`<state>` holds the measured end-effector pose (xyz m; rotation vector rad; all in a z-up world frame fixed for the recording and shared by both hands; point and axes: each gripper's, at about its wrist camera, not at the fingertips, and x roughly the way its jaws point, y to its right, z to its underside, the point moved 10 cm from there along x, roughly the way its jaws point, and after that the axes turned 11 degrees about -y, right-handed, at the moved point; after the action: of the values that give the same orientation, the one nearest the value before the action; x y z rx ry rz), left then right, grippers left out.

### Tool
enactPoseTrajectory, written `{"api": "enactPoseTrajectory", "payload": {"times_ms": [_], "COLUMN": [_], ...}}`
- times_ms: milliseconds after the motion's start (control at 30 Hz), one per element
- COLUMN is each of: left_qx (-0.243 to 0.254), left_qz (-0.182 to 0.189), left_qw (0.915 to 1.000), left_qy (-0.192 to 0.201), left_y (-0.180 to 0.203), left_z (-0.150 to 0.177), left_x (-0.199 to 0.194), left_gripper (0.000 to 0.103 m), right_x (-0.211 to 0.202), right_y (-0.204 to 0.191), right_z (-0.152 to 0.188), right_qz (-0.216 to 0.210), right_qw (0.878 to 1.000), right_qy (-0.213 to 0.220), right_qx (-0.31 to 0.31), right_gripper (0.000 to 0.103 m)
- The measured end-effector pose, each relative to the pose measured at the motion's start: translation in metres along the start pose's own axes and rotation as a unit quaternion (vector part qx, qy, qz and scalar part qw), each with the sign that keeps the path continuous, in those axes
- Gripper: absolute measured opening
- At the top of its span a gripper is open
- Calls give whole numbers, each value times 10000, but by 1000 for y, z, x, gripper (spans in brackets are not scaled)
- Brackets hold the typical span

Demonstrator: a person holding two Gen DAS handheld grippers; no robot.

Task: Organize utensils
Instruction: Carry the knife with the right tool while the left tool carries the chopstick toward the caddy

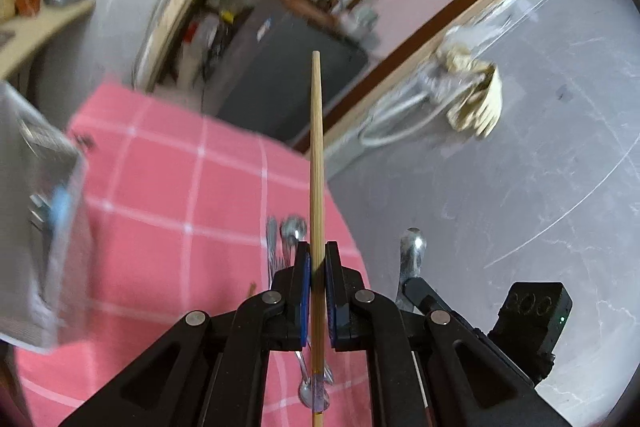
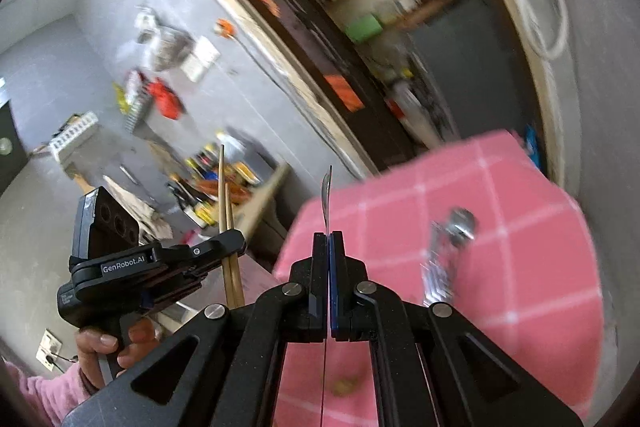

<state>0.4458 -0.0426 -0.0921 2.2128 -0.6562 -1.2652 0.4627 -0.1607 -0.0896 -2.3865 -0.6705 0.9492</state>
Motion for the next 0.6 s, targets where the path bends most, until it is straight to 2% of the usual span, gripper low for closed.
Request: {"api": "enactPoseTrajectory", "payload": {"times_ms": [167,333,500,600], "left_qx": [171,256,406,563], "left_qz": [-117,-362,-732,-940], "left_qw": [9984,9935,9829,9741], "left_qy": [529,1046,1641,1978], "left_y": [-3,-18,-41,-52], "left_z": [-30,-59,-81,-92], "left_x": [-62,-121,-175,-193], "left_gripper": [7,7,7,7], "right_x": [3,24,48,66], "right_y": [-56,-113,-149,-162], "right_z": [-26,-41,-39,-38], "right_qz": [-386,-708,-913,-931], "right_qw": [9981,9936,9893,9874], "right_qy": [419,721,956,1084], "right_qx": [-232,-511,-617,-679], "right_gripper": [2,2,2,2]}}
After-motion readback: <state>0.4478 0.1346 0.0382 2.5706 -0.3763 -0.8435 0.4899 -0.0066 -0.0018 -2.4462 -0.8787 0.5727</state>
